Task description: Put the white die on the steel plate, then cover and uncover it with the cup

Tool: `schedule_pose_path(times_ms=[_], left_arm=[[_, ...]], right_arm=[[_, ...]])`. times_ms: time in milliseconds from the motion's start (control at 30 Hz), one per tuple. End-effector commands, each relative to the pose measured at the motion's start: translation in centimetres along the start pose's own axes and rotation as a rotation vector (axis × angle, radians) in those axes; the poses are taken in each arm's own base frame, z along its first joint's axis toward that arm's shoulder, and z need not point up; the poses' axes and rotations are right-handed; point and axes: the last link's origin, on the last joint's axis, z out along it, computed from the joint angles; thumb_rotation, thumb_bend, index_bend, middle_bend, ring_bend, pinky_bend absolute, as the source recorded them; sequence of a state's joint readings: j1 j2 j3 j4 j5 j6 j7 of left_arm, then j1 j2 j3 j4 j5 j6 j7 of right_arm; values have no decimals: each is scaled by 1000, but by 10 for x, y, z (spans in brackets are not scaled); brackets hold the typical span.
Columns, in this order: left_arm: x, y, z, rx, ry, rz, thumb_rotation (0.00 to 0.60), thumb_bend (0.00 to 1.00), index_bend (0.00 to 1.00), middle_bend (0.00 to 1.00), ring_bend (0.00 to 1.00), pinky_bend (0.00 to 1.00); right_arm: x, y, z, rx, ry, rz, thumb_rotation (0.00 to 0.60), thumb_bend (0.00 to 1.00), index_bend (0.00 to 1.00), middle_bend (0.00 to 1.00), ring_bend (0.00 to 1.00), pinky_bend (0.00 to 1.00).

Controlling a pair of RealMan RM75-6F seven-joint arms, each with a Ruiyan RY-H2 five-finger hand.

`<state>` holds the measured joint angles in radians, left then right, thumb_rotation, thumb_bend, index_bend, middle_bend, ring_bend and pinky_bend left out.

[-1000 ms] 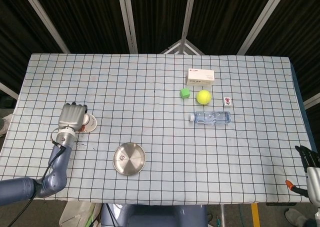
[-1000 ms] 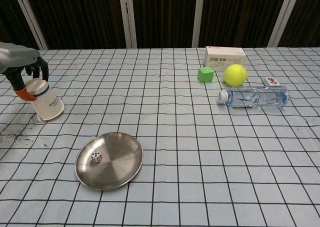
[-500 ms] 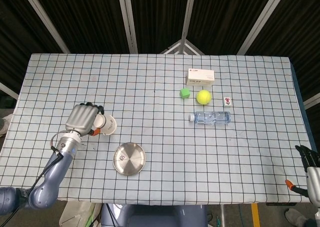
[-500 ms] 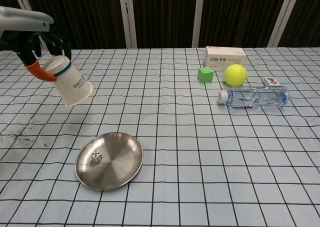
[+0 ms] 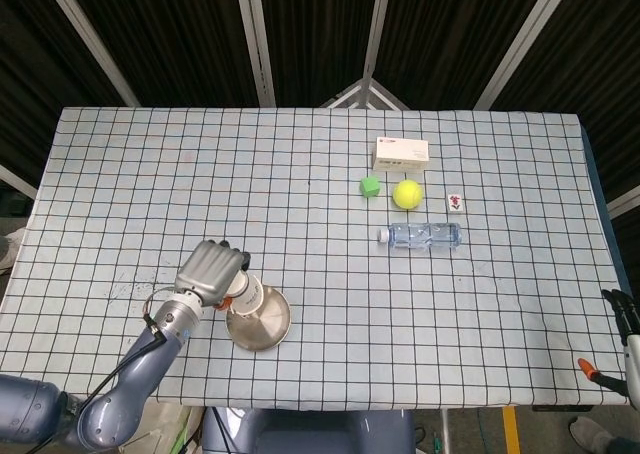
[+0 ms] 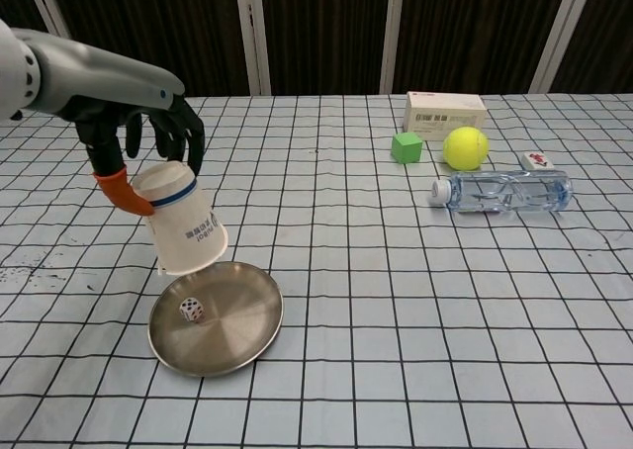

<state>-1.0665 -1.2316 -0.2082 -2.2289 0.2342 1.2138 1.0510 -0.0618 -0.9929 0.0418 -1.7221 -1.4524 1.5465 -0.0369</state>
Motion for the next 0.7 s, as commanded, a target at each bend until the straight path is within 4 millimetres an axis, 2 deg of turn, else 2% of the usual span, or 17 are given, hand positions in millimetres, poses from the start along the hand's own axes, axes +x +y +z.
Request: schedule_pose_path(times_ms=[33,700], left_arm=[[-6,10,1,-9,-36,21,600,466,441,422,256,329],[-37,22,21,-36,-70,35,600,466,443,422,256,329]], right_arm=[[0,0,0,1,-1,1,600,42,124,141,145,139],[0,2,1,-5,3,6,600,42,124,141,145,139]])
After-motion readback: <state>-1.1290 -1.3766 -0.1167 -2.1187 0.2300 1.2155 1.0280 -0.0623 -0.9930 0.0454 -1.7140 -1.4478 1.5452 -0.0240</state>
